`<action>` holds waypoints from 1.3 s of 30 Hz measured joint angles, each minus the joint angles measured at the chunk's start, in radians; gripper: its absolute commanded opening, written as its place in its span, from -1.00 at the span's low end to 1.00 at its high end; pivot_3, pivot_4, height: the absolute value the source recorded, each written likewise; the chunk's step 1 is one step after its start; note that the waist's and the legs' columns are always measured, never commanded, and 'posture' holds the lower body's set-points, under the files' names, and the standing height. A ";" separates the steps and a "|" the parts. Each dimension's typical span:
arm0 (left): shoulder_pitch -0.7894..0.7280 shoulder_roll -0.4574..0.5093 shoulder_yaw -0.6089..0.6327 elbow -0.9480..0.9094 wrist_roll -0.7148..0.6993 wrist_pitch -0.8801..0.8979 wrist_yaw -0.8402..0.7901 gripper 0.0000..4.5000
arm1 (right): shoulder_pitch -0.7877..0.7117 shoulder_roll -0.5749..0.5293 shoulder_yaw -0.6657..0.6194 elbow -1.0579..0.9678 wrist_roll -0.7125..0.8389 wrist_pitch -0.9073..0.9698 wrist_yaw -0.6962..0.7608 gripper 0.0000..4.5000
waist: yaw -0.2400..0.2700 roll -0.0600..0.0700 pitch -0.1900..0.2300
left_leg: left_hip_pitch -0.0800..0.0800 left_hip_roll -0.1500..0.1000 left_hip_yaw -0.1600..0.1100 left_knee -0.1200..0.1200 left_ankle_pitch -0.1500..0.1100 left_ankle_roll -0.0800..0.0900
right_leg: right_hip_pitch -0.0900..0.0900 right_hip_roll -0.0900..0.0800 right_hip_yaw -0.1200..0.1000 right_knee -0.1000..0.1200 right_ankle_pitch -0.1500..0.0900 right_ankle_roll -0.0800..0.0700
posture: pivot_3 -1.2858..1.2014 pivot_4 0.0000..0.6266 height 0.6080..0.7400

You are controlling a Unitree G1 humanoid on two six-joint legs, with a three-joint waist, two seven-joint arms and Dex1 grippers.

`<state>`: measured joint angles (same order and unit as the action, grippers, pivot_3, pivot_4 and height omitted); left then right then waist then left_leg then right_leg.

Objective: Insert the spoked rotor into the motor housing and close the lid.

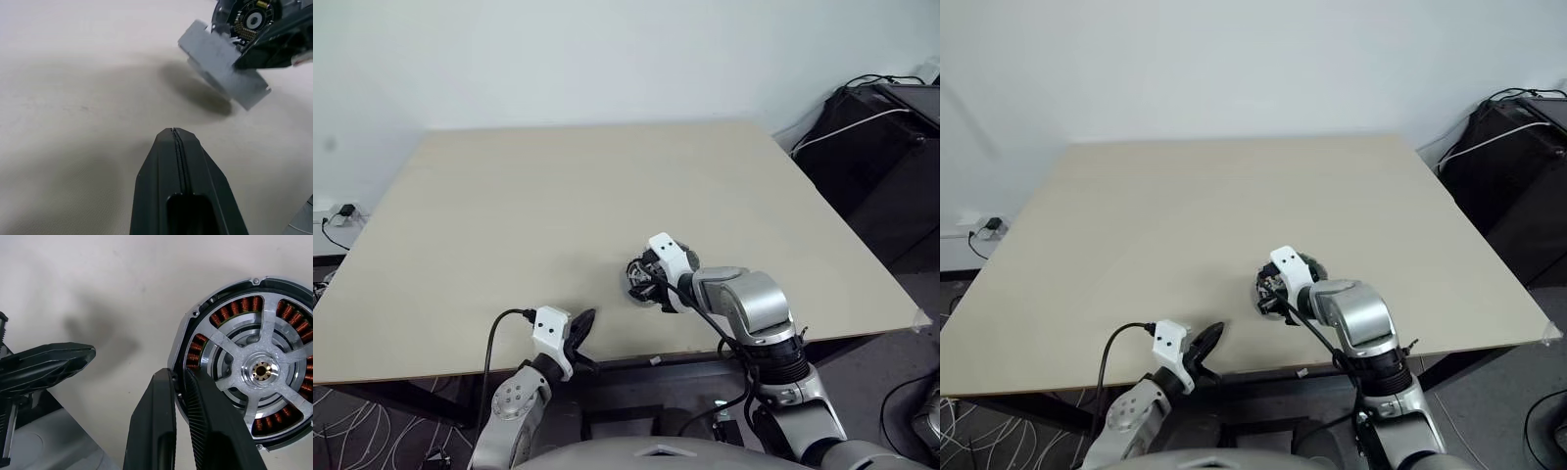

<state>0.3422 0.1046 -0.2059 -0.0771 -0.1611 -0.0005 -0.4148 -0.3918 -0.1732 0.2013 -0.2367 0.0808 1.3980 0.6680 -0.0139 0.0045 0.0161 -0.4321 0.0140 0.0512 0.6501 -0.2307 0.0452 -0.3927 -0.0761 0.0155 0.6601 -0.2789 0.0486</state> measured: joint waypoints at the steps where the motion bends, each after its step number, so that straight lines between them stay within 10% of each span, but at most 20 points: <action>1: 0.001 0.000 0.000 0.000 0.000 0.000 0.000 -1.00 | 0.000 0.013 0.004 0.018 0.003 -0.009 -0.020 -0.96 | -0.001 0.000 0.000 | 0.001 0.000 0.000 0.000 0.000 0.001 | 0.000 0.001 0.000 0.000 0.000 0.000 | 0.03 -1.00 1.00; 8: 0.003 -0.001 0.002 0.000 0.000 0.000 0.001 -1.00 | -0.015 0.082 0.029 0.128 0.010 -0.090 -0.125 -0.96 | -0.011 -0.002 -0.001 | 0.003 0.000 0.000 0.002 0.001 0.001 | 0.003 0.005 0.000 0.001 0.002 0.004 | 0.03 -1.00 1.00; 15: 0.002 -0.001 0.001 0.001 0.000 0.000 0.001 -1.00 | -0.017 0.192 0.033 0.203 0.029 -0.151 -0.215 0.02 | -0.025 -0.002 -0.001 | 0.005 0.001 -0.001 0.002 0.000 -0.002 | 0.005 0.005 0.000 0.002 0.004 0.007 | 0.03 -1.00 1.00; 21: 0.000 0.000 0.001 0.001 0.000 0.000 0.001 -1.00 | -0.032 0.239 0.017 0.178 0.089 -0.154 -0.224 0.02 | -0.023 -0.002 -0.001 | 0.003 0.001 -0.001 0.002 0.000 -0.002 | 0.004 0.006 0.000 0.000 0.004 0.007 | 0.03 -1.00 1.00; 39: -0.006 0.008 0.002 0.022 0.000 0.000 -0.001 -1.00 | -0.024 -0.424 0.494 0.158 -0.191 -1.096 0.168 0.02 | -0.021 -0.005 0.001 | 0.004 -0.001 -0.002 0.004 0.003 0.003 | 0.006 0.005 0.000 -0.001 0.004 0.007 | 0.03 -1.00 1.00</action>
<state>0.3364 0.1122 -0.2042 -0.0550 -0.1611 -0.0007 -0.4161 -0.4161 -0.5970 0.6951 -0.0787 -0.1098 0.3025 0.8362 -0.0345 -0.0005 0.0168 -0.4283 0.0130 0.0493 0.6546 -0.2275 0.0480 -0.3863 -0.0709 0.0155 0.6593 -0.2754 0.0561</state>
